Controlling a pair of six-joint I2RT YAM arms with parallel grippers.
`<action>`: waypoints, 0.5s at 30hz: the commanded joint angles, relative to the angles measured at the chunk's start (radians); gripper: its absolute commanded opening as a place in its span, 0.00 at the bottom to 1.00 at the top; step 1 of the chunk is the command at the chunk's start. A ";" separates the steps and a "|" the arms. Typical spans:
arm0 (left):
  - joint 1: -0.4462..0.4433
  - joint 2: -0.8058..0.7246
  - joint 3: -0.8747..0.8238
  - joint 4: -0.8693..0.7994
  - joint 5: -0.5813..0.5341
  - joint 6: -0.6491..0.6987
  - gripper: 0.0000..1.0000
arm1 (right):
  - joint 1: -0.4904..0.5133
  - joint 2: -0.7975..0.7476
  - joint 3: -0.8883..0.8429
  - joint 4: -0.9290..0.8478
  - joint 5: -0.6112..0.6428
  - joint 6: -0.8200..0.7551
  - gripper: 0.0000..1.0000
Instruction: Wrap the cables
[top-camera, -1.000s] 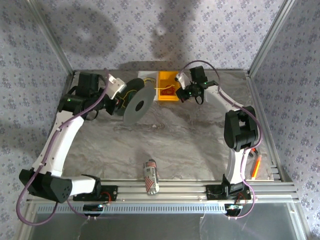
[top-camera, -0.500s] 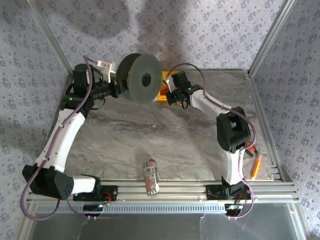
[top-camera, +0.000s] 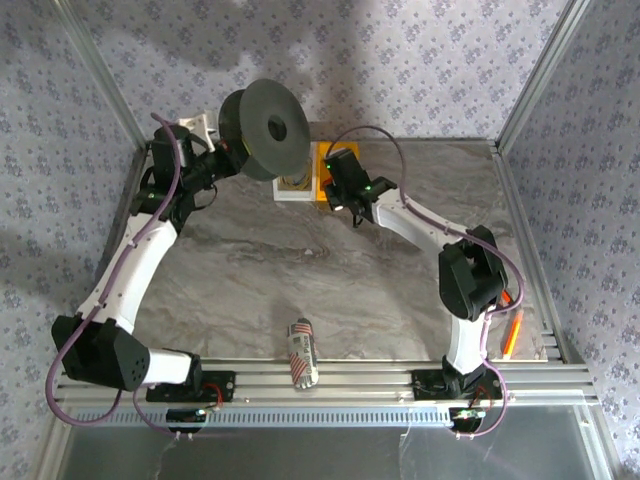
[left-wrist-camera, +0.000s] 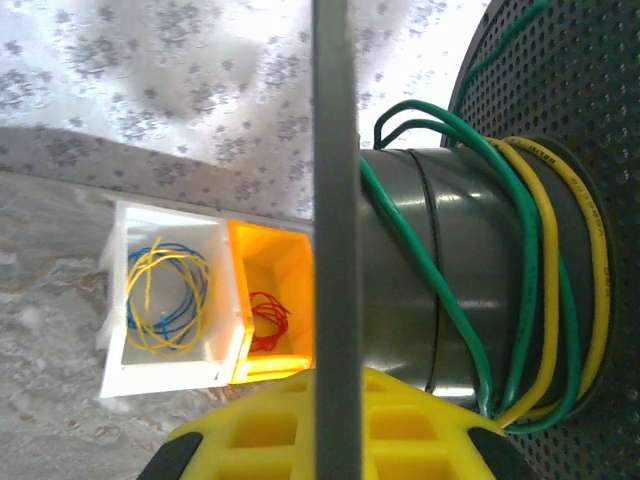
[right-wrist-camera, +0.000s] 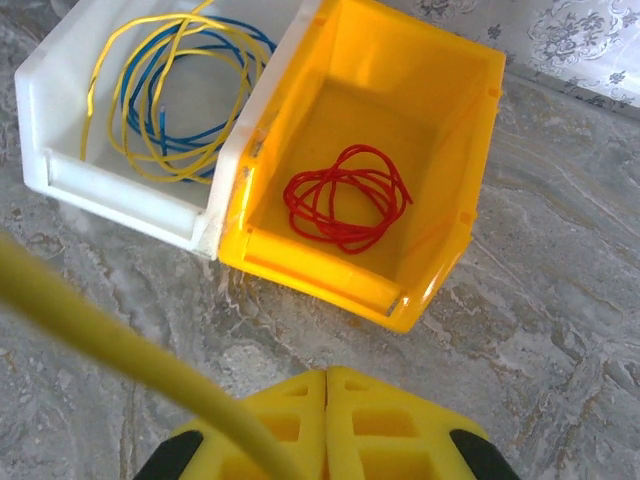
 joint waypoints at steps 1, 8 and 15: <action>0.022 -0.078 0.038 0.262 -0.242 -0.083 0.00 | 0.020 0.006 -0.025 -0.159 0.113 0.007 0.00; 0.022 -0.056 0.030 0.237 -0.378 -0.113 0.00 | 0.127 0.022 -0.003 -0.183 0.152 -0.038 0.00; 0.005 0.025 0.078 0.096 -0.519 -0.107 0.00 | 0.256 0.025 0.066 -0.199 0.165 -0.108 0.00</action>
